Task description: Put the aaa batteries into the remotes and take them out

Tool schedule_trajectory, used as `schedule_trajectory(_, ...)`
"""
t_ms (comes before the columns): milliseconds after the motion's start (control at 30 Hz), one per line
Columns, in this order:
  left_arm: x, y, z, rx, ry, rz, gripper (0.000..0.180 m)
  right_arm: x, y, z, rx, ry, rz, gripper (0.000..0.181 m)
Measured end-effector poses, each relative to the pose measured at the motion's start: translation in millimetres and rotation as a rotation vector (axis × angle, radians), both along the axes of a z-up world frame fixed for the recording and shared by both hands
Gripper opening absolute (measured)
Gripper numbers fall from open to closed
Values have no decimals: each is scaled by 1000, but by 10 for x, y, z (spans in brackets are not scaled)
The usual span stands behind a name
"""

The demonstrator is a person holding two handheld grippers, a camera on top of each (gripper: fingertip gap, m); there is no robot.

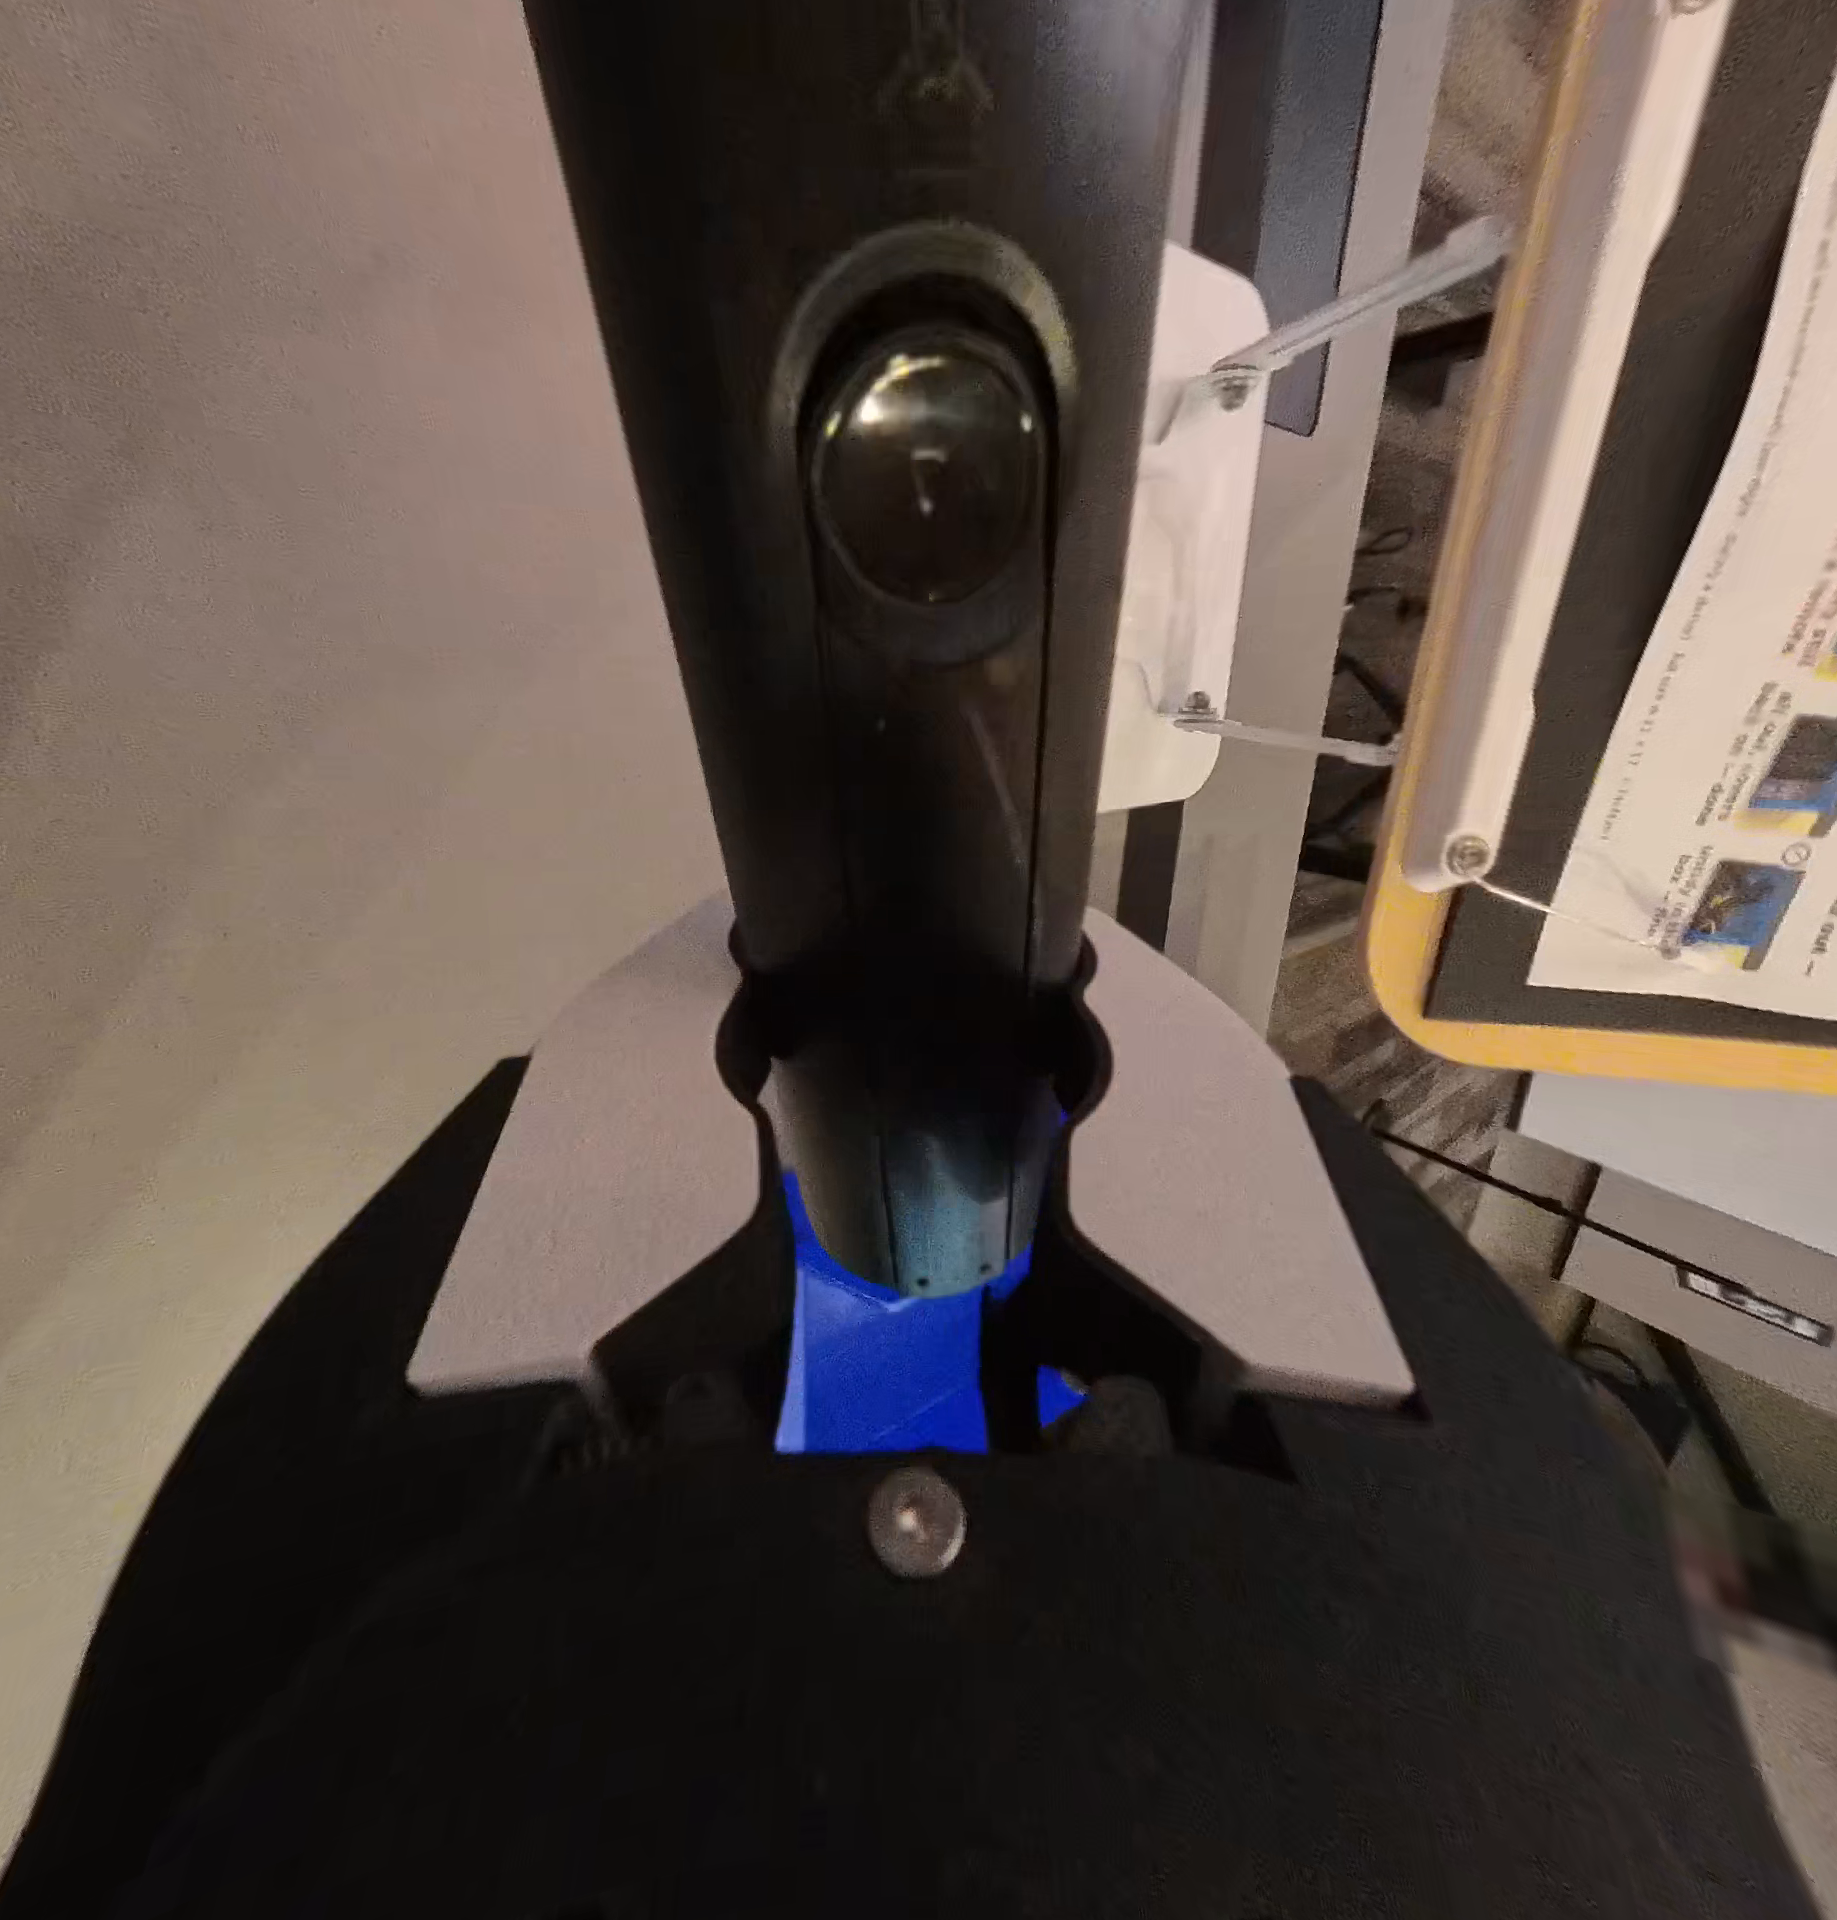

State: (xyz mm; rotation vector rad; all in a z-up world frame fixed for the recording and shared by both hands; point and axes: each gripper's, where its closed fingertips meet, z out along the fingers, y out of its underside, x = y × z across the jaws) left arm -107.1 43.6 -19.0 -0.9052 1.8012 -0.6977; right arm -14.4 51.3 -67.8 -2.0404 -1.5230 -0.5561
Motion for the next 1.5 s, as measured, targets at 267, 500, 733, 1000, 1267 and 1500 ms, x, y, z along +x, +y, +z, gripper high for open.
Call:
schedule_trajectory(267, 81, 15, -408, 33, 123, 62, 61, -163, -13, -216, -56, -18, -4, 53)
schedule_trajectory(500, 108, -33, -396, 12, 21, 45, 60, -204, 6, -309, -51, 51, 22, 54)
schedule_trajectory(733, 111, -49, -562, 56, -18, 21, 59, -282, -74, -481, -155, 204, 92, 68)
schedule_trajectory(1000, 82, -138, -616, -10, -54, -51, 57, -445, -177, -399, -206, 487, 144, 78)
schedule_trajectory(1267, 35, -416, -166, -189, -176, -204, 57, -913, -226, -716, -230, 684, 254, 89)
schedule_trajectory(1500, -7, -281, -306, -138, -85, -156, 59, -731, -164, -685, -174, 474, 184, 59)
